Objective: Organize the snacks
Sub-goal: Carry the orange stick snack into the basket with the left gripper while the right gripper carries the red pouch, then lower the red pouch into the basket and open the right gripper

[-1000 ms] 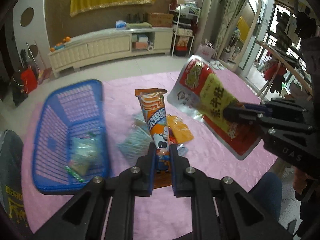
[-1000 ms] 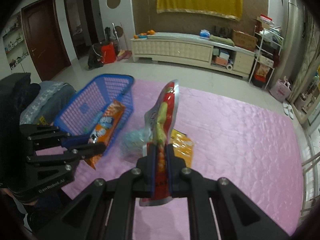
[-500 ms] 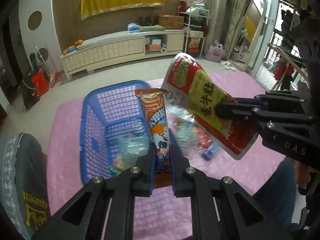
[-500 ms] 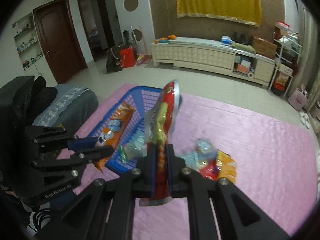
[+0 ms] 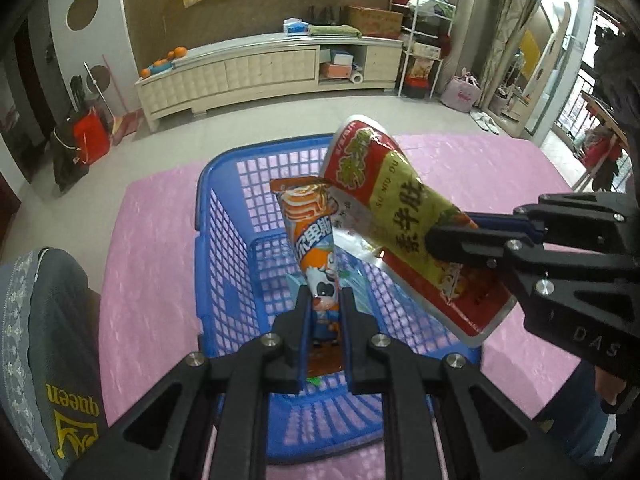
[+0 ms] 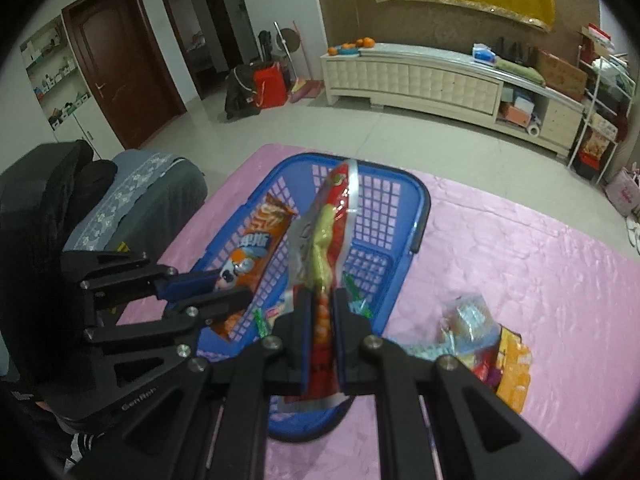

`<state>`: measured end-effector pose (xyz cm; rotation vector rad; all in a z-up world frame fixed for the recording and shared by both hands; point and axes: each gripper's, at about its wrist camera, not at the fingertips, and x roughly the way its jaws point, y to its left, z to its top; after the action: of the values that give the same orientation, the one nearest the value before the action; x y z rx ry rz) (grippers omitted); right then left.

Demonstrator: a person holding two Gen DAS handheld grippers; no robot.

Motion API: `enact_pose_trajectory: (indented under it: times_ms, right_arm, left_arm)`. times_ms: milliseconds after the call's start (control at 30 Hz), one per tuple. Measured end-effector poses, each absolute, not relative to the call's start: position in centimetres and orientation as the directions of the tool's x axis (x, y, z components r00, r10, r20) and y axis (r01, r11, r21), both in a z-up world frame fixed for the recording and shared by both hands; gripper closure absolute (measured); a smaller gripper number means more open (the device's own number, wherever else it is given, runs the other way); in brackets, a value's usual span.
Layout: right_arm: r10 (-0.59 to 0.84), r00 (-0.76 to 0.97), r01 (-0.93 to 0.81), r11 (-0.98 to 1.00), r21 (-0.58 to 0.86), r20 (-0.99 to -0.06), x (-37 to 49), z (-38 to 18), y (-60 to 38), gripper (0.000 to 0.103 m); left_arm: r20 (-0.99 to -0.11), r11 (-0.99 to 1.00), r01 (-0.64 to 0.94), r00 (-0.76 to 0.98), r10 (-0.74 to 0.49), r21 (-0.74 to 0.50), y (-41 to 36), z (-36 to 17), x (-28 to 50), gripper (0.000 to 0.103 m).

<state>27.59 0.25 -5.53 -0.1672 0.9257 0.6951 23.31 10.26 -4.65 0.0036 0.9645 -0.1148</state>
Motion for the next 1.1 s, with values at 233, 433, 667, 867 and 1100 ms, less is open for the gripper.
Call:
enact_pose_trajectory:
  times_ms: [233, 433, 667, 867, 1100]
  right_arm:
    - [0.478, 0.398, -0.615, 0.773, 0.159, -0.783, 29.5, -6.2, 0.7, 0.09]
    - [0.467, 0.39, -0.601, 0.782, 0.165, -0.794, 29.4, -6.7, 0.1, 0.09]
    - [0.484, 0.384, -0.594, 0.782, 0.192, -0.786, 28.9, -5.4, -0.3, 0.089]
    - [0.502, 0.389, -0.607, 0.771, 0.195, -0.772, 27.5, -3.9, 1.1, 0.089]
    - [0.468, 0.399, -0.606, 0.78, 0.157, -0.788, 26.6, -4.3, 4.3, 0.088]
  left_arm:
    - [-0.821, 0.995, 0.048, 0.562, -0.104, -0.093, 11.7, -5.4, 26.4, 0.068]
    - [-0.822, 0.999, 0.054, 0.569, -0.032, -0.002, 10.9, -5.6, 25.4, 0.034]
    - [-0.818, 0.999, 0.027, 0.575, -0.03, -0.017, 12.0, -4.2, 23.3, 0.033]
    - [-0.8, 1.0, 0.004, 0.6, -0.006, -0.004, 13.1, -2.6, 21.3, 0.029]
    - [-0.789, 0.999, -0.037, 0.615, 0.009, -0.017, 16.0, -2.2, 19.7, 0.028]
